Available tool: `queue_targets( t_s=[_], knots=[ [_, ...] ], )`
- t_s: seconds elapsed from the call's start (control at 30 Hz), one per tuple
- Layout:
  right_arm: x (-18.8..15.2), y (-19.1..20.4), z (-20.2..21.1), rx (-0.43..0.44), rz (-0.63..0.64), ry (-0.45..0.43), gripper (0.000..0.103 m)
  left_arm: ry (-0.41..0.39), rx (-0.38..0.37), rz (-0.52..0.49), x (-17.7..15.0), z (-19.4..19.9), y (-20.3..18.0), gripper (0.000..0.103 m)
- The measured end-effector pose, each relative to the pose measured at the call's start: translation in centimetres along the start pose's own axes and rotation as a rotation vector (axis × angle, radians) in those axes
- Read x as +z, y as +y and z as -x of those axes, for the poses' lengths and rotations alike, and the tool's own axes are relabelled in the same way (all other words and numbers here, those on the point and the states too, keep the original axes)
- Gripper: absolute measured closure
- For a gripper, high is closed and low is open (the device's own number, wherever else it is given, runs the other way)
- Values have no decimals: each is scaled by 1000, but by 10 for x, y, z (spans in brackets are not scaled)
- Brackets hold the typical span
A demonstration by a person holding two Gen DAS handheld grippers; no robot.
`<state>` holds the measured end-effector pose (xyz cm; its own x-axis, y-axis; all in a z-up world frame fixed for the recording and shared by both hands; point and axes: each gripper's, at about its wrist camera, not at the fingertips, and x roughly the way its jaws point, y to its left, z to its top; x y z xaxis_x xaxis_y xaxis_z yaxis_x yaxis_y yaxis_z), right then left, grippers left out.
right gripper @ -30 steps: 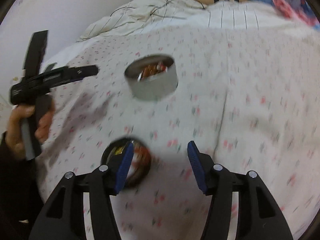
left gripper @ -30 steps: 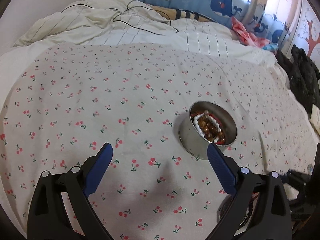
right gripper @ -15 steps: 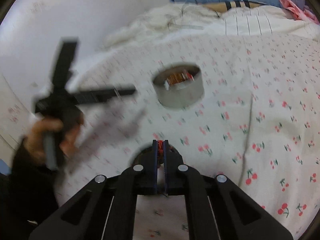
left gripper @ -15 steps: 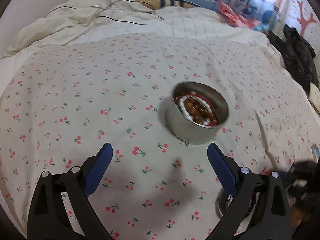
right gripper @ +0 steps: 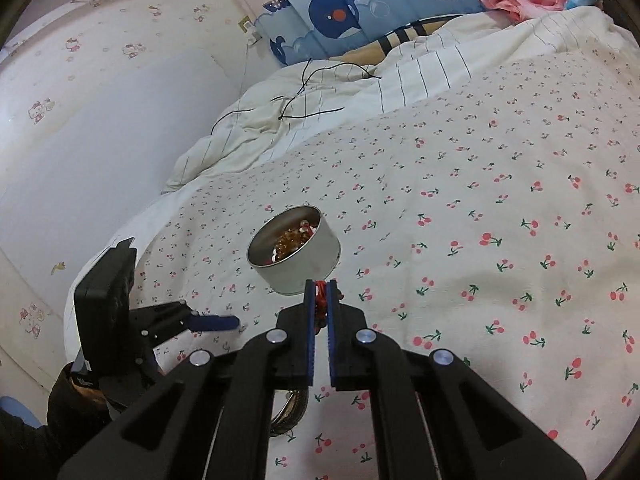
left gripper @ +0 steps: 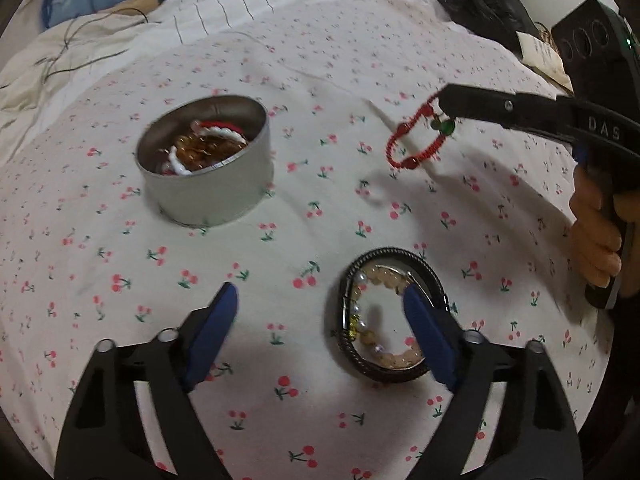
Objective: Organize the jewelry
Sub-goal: 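Grasp the black cord bracelet with the left gripper while the right gripper grasps a red keychain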
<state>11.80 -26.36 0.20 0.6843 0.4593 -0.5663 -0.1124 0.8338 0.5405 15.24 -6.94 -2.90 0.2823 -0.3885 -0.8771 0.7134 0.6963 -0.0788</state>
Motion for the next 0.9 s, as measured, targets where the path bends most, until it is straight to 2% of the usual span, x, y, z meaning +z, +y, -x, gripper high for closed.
queue_targets(
  t_s=[0.03,0.1,0.17,0.43,0.6,0.7,0.8,0.83,0.9],
  knots=[
    [0,0,-1,0,-1,2,97,11,-5,1,-1,-2,1,38],
    [0,-1,-1,0,-5,6,97,24,-5,0,-1,-5,1,55],
    [-2,-3,-1,-5,-11,10,97,34,-11,0,-2,-7,2,67],
    [-4,-5,-5,-13,-14,23,97,20,-37,-15,-1,-6,-3,86],
    [-5,-4,-9,-21,-13,35,97,-30,-100,8,2,8,0,99],
    [-5,-5,-11,-27,-18,39,97,-47,-129,28,2,13,4,99],
    [-6,-7,-12,-30,-21,43,97,14,-119,19,-2,2,4,97],
    [-6,-7,-12,-31,-22,45,97,24,-117,21,-3,-1,4,94],
    [-7,-7,-14,-31,-21,52,97,40,-120,16,-4,-4,0,80]
  ],
)
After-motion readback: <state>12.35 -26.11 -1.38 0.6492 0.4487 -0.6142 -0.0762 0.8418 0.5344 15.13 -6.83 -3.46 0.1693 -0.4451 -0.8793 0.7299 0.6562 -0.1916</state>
